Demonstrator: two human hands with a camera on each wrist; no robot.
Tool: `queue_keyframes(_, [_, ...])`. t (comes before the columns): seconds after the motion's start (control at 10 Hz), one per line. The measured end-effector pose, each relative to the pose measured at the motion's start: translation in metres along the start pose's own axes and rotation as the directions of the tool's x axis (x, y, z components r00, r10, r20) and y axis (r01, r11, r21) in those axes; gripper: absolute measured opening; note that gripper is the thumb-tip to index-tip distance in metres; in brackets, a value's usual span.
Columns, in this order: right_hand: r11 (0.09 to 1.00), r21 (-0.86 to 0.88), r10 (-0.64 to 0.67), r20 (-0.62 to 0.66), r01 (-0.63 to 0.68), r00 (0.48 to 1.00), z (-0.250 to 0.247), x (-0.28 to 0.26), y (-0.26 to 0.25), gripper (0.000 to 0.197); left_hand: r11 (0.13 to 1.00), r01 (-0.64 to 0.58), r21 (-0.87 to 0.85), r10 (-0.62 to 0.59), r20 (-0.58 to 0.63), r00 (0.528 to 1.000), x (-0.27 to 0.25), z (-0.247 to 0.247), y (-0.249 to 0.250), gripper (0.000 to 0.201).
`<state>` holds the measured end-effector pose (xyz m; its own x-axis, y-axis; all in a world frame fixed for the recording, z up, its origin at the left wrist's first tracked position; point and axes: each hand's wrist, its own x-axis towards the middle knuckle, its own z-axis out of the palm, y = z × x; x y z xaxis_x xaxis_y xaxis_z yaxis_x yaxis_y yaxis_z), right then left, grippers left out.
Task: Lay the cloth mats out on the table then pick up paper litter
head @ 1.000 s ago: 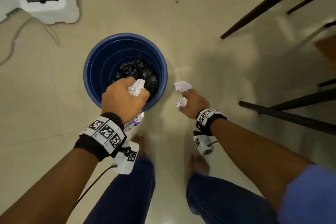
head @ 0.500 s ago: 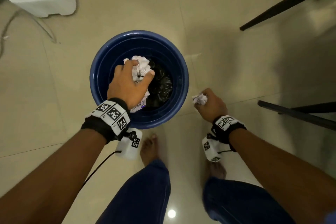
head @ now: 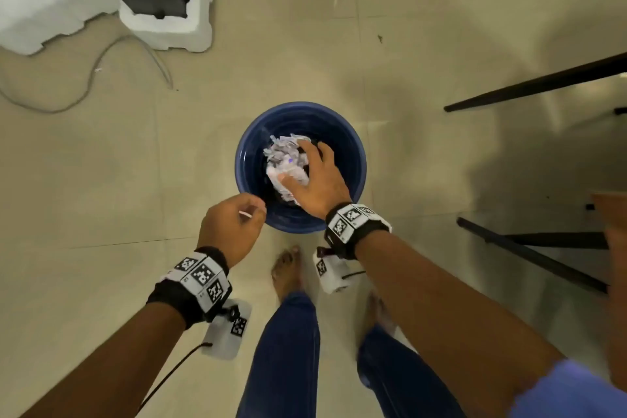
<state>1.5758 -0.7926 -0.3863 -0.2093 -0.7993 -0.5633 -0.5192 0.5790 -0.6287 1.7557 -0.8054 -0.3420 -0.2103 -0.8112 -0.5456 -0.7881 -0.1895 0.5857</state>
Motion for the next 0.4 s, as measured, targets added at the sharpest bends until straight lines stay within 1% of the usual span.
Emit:
queue_keyframes(0.1, [0.987,-0.040,0.151,-0.051,-0.153,0.987,-0.005,0.006,-0.008,0.044,0.998,-0.023,0.050,0.021,0.036,0.999,-0.015,-0.015,-0.004,0.009])
queue_keyframes(0.2, [0.984,0.083,0.167,-0.075,-0.161,0.983,-0.026,-0.015,-0.013,0.020,0.996,-0.037,0.075,0.032,0.075,0.997,-0.028,-0.026,0.001,0.008])
queue_keyframes(0.3, [0.984,0.121,0.142,-0.122,-0.127,0.982,-0.050,-0.053,0.000,0.009,0.992,-0.075,0.102,0.066,0.091,0.994,-0.041,-0.034,0.020,0.010])
queue_keyframes(0.4, [0.992,0.095,0.103,-0.158,-0.088,0.982,-0.070,-0.100,0.018,0.006,0.991,-0.113,0.066,0.109,0.058,0.992,-0.062,-0.037,0.044,0.007])
